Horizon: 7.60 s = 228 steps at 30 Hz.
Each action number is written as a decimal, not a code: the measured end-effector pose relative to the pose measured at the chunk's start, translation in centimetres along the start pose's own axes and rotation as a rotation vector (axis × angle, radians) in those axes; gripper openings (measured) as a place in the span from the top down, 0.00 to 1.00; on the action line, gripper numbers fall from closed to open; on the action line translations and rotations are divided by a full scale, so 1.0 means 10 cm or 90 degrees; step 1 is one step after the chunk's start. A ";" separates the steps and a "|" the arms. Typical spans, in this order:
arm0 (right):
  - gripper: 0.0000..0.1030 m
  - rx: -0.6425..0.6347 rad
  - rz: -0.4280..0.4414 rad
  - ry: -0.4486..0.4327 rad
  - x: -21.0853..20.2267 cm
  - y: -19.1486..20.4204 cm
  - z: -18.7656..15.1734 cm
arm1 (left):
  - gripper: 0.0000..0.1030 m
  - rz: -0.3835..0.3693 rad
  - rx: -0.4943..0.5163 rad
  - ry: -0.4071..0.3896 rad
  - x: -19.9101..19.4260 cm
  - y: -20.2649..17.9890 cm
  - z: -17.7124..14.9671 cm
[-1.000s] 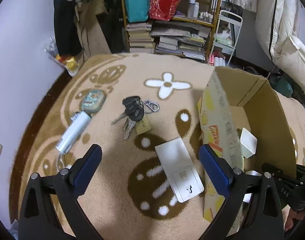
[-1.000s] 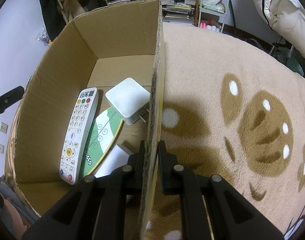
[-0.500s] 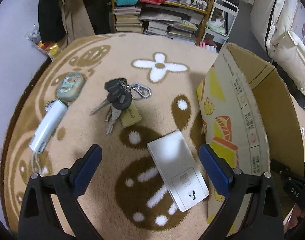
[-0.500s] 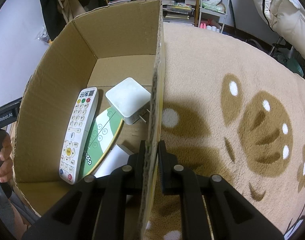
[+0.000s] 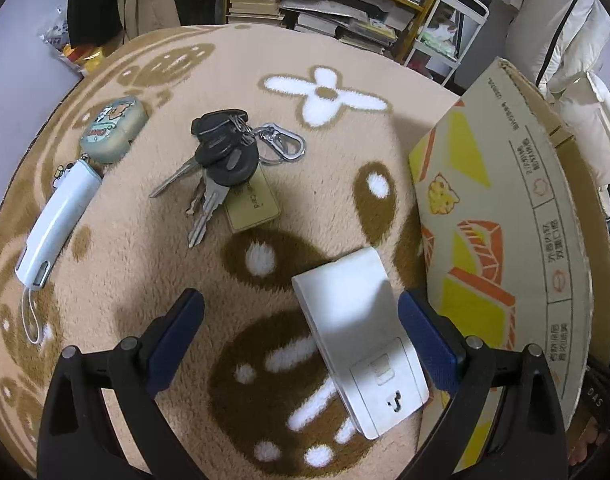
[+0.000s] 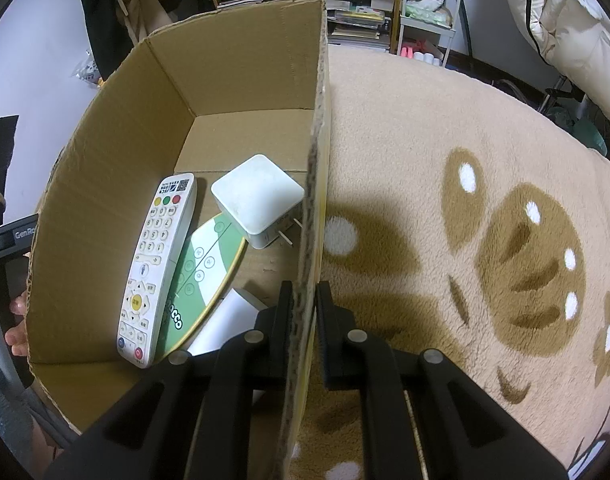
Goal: Organize rigid objects
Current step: 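Move the left tool back over the white router box, then grasp the white router box with the left tool, then lift the router box with the left tool and carry it over the box, then lower the router box into the box and open the left tool, then move the left tool back over the light-blue power bank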
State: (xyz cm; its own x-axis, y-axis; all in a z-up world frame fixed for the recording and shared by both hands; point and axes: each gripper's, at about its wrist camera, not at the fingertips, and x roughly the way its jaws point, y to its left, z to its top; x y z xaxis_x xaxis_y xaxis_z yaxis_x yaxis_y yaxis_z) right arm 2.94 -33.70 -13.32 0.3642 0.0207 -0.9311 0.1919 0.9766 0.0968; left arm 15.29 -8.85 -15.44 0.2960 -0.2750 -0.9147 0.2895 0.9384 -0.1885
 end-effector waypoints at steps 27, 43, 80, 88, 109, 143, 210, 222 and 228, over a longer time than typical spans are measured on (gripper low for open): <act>0.89 -0.003 -0.005 0.004 0.02 0.00 0.00 | 0.04 0.013 0.026 0.025 0.19 -0.12 0.02; 0.89 0.000 -0.008 0.003 0.01 -0.02 0.00 | 0.04 0.039 0.027 0.021 0.24 -0.15 0.00; 0.89 0.002 -0.009 0.000 0.00 -0.01 -0.01 | 0.54 0.178 0.076 -0.085 -0.70 -0.41 -0.12; 0.89 0.003 -0.009 0.000 0.00 -0.01 -0.01 | 0.54 0.174 0.095 -0.146 -1.06 -0.55 -0.10; 0.89 0.000 -0.011 -0.002 -0.01 -0.01 0.00 | 0.54 0.090 0.165 -0.308 -2.00 -1.26 -0.37; 0.89 -0.001 -0.013 -0.002 -0.01 0.03 -0.01 | 0.53 0.039 0.184 -0.166 -0.81 -1.53 -0.28; 0.89 -0.001 -0.037 -0.006 -0.01 0.13 -0.03 | 0.03 0.127 0.156 -0.115 -0.83 0.84 0.54; 0.89 0.006 -0.034 -0.009 0.01 0.10 -0.05 | 0.03 0.142 0.151 -0.060 -0.36 1.10 0.55; 0.89 0.006 -0.032 -0.009 0.02 0.10 -0.05 | 0.03 0.149 0.105 -0.032 -0.17 1.32 0.56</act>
State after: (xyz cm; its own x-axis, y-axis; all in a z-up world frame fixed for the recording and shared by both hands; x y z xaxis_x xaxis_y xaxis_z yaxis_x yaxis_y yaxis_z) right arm 2.69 -32.64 -13.57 0.3662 -0.0316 -0.9300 0.2190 0.9743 0.0532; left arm 23.74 2.82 -14.34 0.4158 -0.0682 -0.9069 0.3505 0.9322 0.0906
